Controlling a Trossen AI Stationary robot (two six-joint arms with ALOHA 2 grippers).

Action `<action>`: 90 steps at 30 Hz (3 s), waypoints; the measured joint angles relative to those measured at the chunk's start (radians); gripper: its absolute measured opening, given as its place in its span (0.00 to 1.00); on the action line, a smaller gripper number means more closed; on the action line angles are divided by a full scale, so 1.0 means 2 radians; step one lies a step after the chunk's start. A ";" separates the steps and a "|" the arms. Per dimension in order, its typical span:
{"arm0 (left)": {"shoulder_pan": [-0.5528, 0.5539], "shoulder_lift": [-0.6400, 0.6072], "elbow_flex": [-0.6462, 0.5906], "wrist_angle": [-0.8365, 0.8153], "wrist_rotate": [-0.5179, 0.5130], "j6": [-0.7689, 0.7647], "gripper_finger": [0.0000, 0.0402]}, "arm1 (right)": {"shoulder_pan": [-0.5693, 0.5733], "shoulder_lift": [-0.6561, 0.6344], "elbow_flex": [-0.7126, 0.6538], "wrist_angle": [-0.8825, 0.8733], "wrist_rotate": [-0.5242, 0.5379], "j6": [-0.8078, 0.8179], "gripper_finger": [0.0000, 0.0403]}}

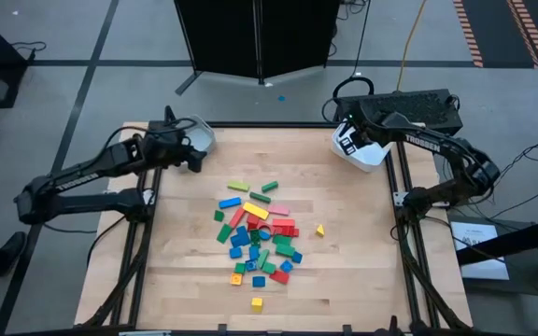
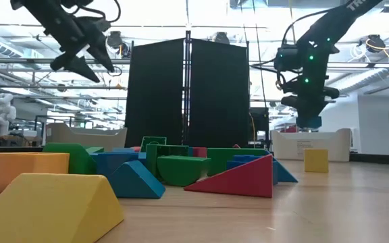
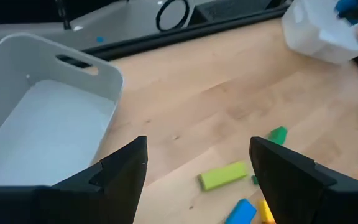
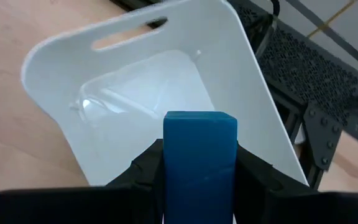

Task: Sort blocks by size
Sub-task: Put the rectangular blue block into the white bin, then adjust the gray bin on the table

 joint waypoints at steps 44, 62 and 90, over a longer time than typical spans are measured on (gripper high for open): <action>0.126 0.362 0.000 0.303 0.011 -0.001 0.70 | -0.001 -0.001 0.000 0.031 -0.025 -0.025 0.60; 0.096 0.272 0.106 0.073 0.070 0.013 0.70 | 0.000 -0.001 0.001 0.063 -0.118 0.006 0.60; -0.053 0.158 -0.029 0.018 0.118 -0.032 0.70 | 0.016 -0.001 0.001 0.101 -0.128 0.020 0.60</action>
